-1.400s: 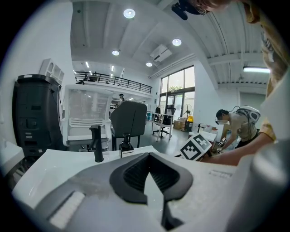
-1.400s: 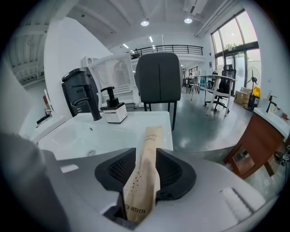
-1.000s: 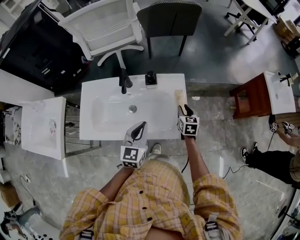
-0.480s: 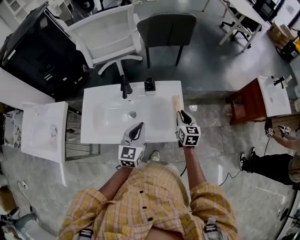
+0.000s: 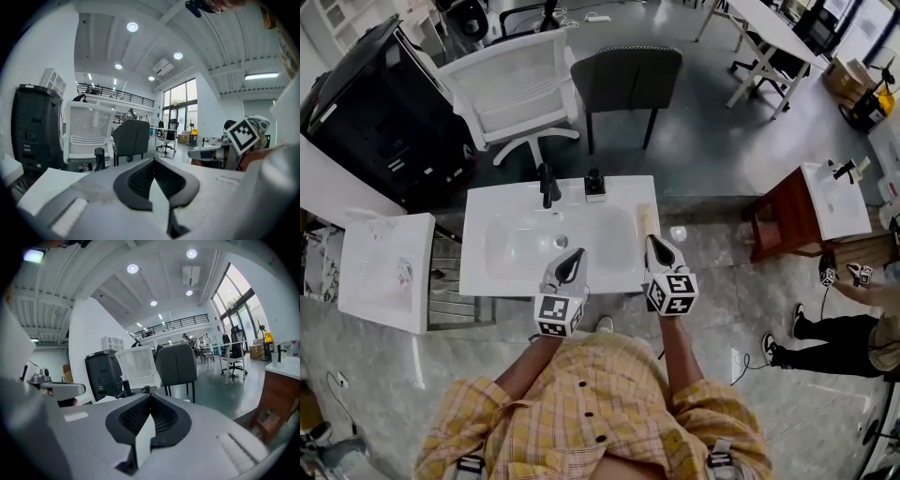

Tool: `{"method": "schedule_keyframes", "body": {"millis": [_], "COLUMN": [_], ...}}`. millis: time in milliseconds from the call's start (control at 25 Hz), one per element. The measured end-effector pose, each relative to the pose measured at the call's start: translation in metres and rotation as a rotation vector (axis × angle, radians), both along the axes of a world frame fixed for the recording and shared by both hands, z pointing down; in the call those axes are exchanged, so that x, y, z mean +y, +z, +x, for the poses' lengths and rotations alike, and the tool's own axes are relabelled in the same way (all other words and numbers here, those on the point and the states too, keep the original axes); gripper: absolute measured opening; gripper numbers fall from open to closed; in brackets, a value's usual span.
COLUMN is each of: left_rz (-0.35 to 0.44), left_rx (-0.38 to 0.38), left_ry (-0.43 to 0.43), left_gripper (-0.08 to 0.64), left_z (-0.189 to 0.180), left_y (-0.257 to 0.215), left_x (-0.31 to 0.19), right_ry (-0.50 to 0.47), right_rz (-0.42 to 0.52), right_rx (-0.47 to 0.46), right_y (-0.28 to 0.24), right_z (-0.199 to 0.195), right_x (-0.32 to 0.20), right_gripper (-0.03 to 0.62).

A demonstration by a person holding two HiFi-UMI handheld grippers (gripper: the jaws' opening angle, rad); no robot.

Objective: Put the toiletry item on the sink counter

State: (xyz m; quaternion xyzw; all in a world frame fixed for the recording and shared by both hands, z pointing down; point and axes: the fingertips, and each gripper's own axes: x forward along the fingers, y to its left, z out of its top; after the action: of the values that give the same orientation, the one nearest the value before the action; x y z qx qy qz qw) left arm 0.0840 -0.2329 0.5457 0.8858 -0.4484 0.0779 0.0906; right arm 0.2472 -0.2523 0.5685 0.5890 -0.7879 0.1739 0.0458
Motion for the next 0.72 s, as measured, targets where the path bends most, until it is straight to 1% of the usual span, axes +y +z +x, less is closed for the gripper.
{"method": "schedule_keyframes", "body": {"millis": [440,720], "left_rz": [0.044,0.066], "left_rx": [0.013,0.035], "left_ry": [0.034,0.044], "left_gripper": [0.0,0.0], "left_z": [0.005,0.011], "left_y": [-0.018,-0.029], "left_x": [0.003,0.006], "right_ry": [0.016,0.014], "right_rz": [0.081,0.116], "right_rx": [-0.029,-0.022], "right_y": [-0.042,-0.057], "right_z": [-0.016,-0.017], "right_x": [0.023,0.037], "right_gripper": [0.002,0.0]}}
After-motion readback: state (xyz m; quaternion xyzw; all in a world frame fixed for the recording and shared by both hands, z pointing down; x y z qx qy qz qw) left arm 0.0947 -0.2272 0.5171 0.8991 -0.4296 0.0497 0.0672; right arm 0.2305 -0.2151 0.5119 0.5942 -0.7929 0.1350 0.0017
